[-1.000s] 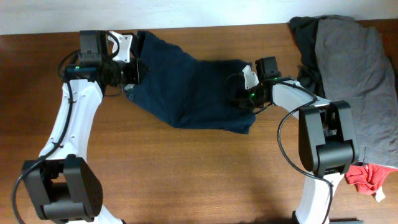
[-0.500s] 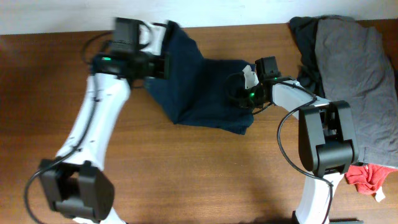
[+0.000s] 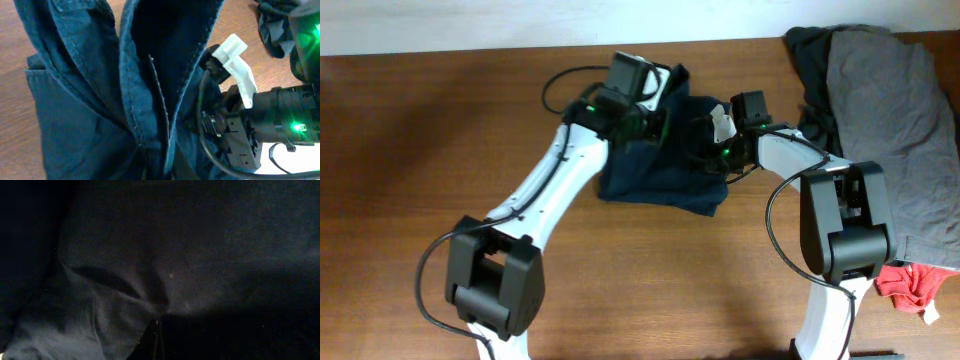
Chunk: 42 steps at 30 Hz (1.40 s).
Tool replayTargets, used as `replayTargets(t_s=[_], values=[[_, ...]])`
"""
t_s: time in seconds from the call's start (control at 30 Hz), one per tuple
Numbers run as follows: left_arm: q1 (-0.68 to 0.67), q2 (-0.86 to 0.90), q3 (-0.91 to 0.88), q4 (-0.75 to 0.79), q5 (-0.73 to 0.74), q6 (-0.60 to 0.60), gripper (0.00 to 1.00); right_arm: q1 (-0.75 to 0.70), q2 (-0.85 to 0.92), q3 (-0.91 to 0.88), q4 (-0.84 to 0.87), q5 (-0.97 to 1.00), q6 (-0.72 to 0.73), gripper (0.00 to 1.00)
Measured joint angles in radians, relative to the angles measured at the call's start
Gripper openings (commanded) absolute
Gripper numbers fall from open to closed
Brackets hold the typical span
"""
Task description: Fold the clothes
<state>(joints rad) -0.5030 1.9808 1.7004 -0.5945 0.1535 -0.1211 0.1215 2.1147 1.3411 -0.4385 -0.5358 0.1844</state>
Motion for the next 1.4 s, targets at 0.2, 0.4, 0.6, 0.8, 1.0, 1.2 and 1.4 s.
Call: replayTargets(t_s=[0.2, 0.4, 0.6, 0.8, 1.0, 1.2, 1.4], values=[[-0.014, 0.0, 0.0, 0.006, -0.042, -0.008, 0.01, -0.063, -0.053, 0.026, -0.025, -0.051, 0.027, 0.04], [-0.015, 0.0, 0.0, 0.009, -0.057, -0.011, 0.02, -0.196, -0.305, 0.074, -0.005, -0.105, 0.105, 0.04], [-0.029, 0.008, 0.0, 0.035, -0.062, -0.014, 0.28, -0.33, -0.505, 0.103, -0.01, -0.134, 0.138, 0.06], [-0.082, 0.042, 0.002, 0.103, -0.047, -0.021, 0.93, -0.402, -0.52, 0.1, -0.036, -0.185, 0.16, 0.05], [-0.128, 0.071, 0.002, 0.154, -0.011, -0.026, 0.99, -0.415, -0.518, 0.1, -0.049, -0.201, 0.159, 0.05], [-0.065, 0.07, 0.089, 0.079, 0.011, -0.026, 0.99, -0.415, -0.514, 0.1, -0.113, -0.207, 0.133, 0.05], [0.088, -0.01, 0.172, 0.03, 0.079, -0.026, 0.99, -0.407, -0.454, 0.094, -0.187, -0.207, 0.096, 0.05]])
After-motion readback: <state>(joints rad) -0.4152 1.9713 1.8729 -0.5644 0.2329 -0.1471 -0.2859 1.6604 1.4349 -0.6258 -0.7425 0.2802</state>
